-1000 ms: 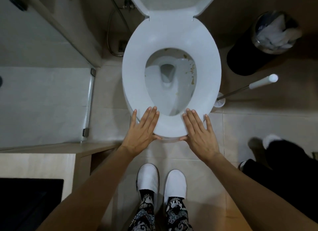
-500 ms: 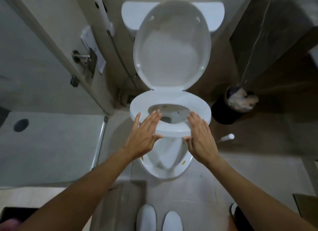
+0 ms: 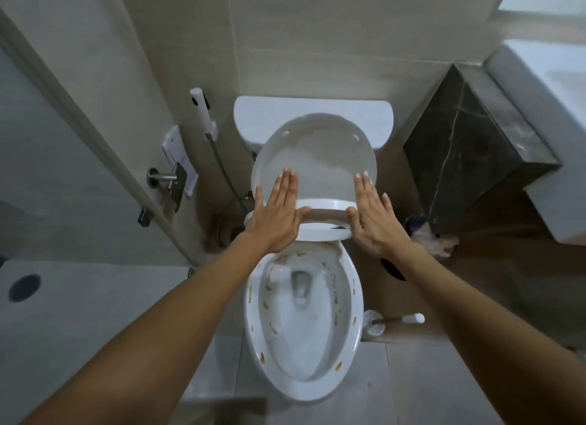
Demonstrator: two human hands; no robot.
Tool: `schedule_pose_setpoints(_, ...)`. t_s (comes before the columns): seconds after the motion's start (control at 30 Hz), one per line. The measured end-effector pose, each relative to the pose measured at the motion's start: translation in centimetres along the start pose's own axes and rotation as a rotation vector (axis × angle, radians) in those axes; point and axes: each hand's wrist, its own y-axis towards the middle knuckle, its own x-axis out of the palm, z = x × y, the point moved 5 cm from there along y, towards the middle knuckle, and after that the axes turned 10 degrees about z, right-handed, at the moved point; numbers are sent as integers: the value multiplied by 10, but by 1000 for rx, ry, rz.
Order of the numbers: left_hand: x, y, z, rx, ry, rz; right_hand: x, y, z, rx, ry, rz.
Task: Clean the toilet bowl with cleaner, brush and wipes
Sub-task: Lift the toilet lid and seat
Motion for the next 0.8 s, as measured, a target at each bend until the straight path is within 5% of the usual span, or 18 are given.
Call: schedule_pose_setpoints(0.8,-34,162,-31,-125,38,-97,-24,166,23,144,46,-100)
